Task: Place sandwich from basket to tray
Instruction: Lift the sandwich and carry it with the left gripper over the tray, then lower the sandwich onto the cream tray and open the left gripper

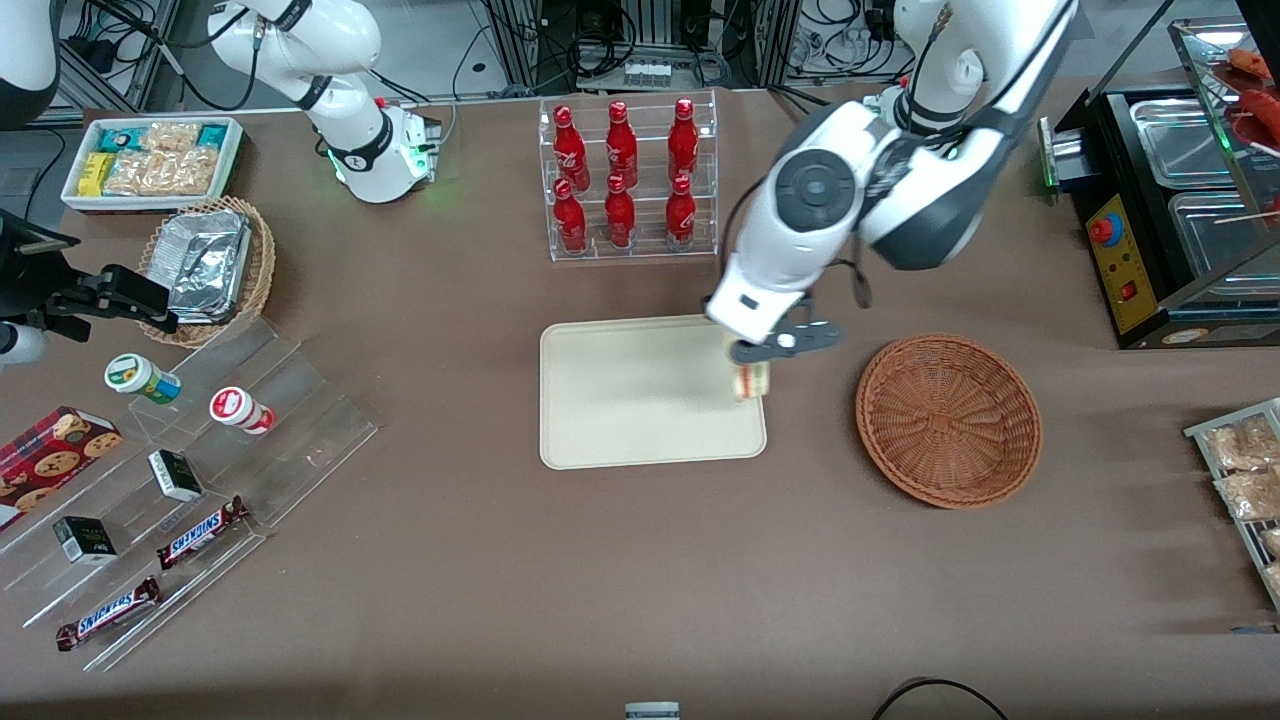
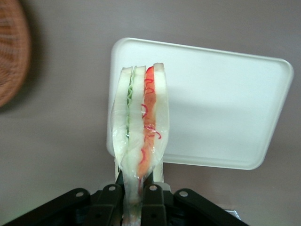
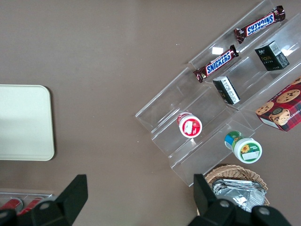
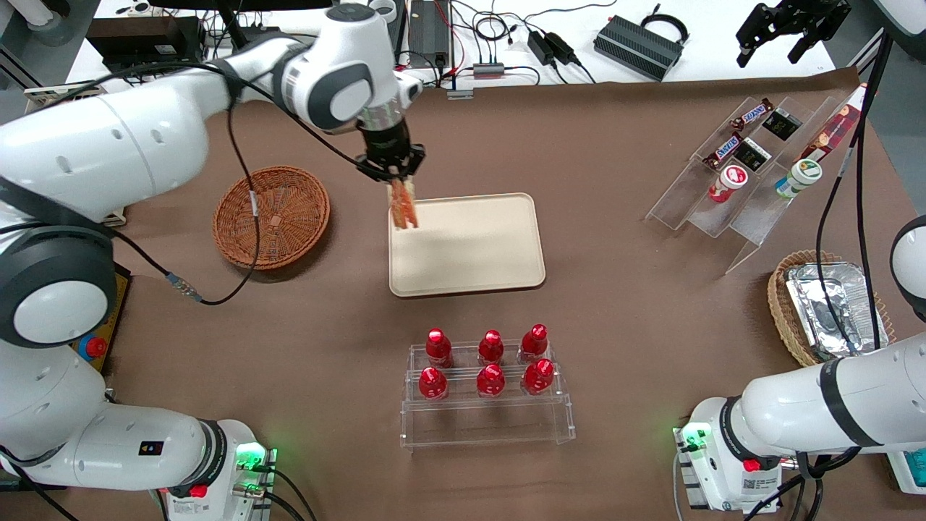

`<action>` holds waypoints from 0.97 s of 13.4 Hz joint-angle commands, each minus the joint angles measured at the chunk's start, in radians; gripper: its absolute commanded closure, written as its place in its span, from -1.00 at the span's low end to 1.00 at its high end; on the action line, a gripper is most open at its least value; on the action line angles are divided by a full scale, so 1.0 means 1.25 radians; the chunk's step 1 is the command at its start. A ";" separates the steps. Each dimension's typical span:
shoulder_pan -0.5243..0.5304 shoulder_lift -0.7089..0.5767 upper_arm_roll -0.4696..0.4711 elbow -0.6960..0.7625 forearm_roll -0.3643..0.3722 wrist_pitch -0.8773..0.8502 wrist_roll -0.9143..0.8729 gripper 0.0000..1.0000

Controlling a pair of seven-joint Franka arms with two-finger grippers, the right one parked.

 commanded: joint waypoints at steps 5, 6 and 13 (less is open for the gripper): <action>-0.118 0.233 0.000 0.104 0.195 0.105 -0.110 1.00; -0.119 0.250 0.000 0.104 0.212 0.121 -0.125 1.00; -0.161 0.299 0.003 0.099 0.290 0.193 -0.226 1.00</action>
